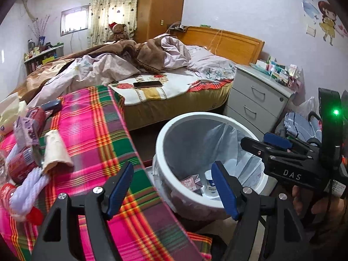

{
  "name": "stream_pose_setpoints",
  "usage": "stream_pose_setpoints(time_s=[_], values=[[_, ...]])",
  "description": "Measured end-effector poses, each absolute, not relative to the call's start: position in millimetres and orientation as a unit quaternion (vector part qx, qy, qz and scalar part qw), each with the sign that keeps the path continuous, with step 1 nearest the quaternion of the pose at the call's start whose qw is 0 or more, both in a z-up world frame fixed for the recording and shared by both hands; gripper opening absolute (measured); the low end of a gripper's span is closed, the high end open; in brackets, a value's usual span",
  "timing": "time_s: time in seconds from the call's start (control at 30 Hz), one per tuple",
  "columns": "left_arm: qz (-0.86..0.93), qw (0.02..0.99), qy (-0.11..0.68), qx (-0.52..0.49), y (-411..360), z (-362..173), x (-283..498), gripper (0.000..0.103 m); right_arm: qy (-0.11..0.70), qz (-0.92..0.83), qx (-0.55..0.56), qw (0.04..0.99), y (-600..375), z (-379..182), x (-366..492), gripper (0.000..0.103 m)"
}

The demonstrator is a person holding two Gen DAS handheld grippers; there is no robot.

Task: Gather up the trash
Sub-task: 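Open both tools to drop the carton and yogurt cup into the bin, then grasp the clear Coca-Cola bottle with the left tool while the right tool grasps the white paper cup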

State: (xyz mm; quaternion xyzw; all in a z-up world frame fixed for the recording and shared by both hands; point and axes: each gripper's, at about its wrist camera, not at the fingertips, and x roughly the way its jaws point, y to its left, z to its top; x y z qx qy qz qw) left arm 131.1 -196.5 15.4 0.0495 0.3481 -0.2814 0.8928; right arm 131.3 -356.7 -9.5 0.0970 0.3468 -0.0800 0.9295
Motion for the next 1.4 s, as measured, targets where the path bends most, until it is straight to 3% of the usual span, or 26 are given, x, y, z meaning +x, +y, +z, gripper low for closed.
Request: stream_pose_setpoints(time_s=[0.9, 1.4], values=[[-0.085, 0.935, 0.339, -0.055, 13, 17, 133, 0.079, 0.332, 0.042, 0.073, 0.94, -220, -1, 169, 0.077], [-0.05, 0.915, 0.383, -0.114, 55, -4, 170, 0.08, 0.366, 0.082, 0.044, 0.926, -172, -10, 228, 0.077]])
